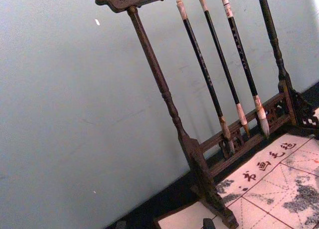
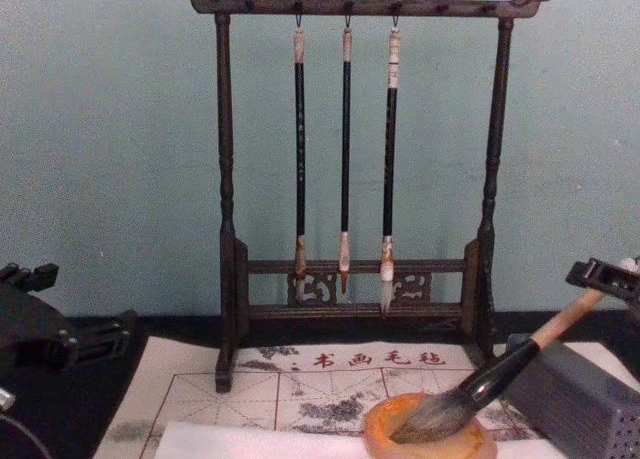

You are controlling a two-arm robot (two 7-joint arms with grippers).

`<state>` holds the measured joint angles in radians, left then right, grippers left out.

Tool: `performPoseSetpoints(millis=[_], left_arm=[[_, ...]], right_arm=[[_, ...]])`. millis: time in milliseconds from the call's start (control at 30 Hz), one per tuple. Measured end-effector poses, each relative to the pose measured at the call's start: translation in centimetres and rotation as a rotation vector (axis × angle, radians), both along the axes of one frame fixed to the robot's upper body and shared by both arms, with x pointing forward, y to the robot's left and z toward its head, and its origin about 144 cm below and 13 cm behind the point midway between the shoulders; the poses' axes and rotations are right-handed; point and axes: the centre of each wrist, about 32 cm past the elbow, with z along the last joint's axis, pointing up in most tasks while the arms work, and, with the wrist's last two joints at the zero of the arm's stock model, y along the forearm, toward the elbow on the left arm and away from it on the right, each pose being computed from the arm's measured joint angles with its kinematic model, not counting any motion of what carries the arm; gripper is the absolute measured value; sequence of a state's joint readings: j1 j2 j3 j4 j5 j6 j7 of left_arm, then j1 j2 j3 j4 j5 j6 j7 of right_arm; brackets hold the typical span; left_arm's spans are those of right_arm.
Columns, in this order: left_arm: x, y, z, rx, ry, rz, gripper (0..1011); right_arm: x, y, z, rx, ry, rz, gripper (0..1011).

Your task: Pick up the brush from the inkstone, write on the paper, then place the brush back to its original position.

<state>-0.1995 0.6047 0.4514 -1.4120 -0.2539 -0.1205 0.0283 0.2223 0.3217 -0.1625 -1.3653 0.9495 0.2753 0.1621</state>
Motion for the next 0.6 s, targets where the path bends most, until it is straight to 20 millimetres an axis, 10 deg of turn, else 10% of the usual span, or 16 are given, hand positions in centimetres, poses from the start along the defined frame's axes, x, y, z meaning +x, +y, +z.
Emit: performPoseSetpoints(millis=[600], left_arm=[[0.0,0.0,0.0,0.0,0.0,0.0,1001]], right_arm=[[1.3,1.6,0.2,0.118,0.065,-0.041,1002]])
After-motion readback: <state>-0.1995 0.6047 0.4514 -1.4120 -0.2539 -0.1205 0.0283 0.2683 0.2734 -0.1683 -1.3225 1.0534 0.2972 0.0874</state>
